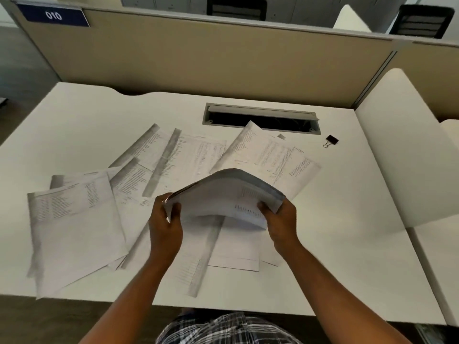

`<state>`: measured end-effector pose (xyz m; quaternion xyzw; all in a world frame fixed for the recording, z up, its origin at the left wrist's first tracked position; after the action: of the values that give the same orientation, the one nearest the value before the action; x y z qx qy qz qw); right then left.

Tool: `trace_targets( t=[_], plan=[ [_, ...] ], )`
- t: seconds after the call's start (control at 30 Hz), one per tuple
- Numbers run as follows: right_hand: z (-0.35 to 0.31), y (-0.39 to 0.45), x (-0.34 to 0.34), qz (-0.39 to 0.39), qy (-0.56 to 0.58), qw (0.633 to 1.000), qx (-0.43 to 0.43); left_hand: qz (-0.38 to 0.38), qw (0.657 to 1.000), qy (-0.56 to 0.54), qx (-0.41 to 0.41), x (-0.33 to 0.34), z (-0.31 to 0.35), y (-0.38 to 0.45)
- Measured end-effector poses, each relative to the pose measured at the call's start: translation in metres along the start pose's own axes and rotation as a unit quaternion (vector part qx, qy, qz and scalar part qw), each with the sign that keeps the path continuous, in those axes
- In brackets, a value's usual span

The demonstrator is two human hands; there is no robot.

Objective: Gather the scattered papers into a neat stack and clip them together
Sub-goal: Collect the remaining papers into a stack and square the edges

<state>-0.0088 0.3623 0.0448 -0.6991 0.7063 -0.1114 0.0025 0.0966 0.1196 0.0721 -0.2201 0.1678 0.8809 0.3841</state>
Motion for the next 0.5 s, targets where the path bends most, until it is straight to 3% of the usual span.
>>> trace_targets(
  t=[0.17,0.3,0.5],
  plan=[
    [-0.010,-0.007,-0.002,-0.011,-0.010,0.999,-0.032,0.034,0.999,-0.042,0.008,-0.009,0.003,-0.013],
    [0.009,-0.005,-0.008,-0.069,-0.077,0.994,0.027,-0.017,0.999,0.006,-0.032,-0.001,-0.013,-0.013],
    [0.019,-0.005,-0.008,-0.029,-0.109,0.994,0.004,-0.005,0.998,0.024,-0.062,-0.001,-0.018,-0.013]
  ],
)
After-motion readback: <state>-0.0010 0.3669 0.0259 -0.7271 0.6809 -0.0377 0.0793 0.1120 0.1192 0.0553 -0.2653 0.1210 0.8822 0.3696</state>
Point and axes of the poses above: each hand's wrist, its own y-axis towards the middle knuckle, its own x-axis out of the palm, z = x × y, the point moved 2 cm from there along y, towards the middle knuckle, and after that the axes turned 12 degrees about y, right-handed, at the moved point
